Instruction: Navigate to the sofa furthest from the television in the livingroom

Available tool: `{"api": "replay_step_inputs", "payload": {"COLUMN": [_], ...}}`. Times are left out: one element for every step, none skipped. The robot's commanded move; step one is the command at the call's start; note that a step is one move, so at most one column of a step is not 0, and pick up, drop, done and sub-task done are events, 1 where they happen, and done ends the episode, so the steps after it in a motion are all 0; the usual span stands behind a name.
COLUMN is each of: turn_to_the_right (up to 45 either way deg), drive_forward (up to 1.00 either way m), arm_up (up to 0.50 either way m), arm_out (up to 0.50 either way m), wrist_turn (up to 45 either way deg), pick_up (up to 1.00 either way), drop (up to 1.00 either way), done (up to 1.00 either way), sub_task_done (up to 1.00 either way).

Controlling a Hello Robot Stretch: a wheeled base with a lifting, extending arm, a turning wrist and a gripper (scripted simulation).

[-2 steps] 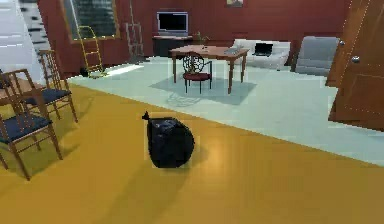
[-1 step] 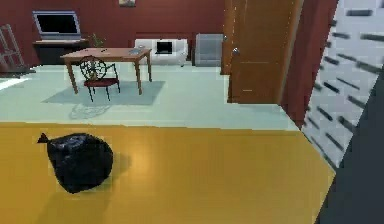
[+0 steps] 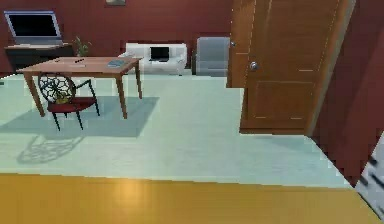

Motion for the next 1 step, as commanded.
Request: {"api": "replay_step_inputs", "payload": {"turn_to_the_right": [0.0], "drive_forward": [1.00], "arm_up": [0.00], "arm_out": [0.00], "wrist_turn": [0.0], "pick_up": [0.00], "drop": [0.00], "done": [0.00], "sub_task_done": [0.00]}}
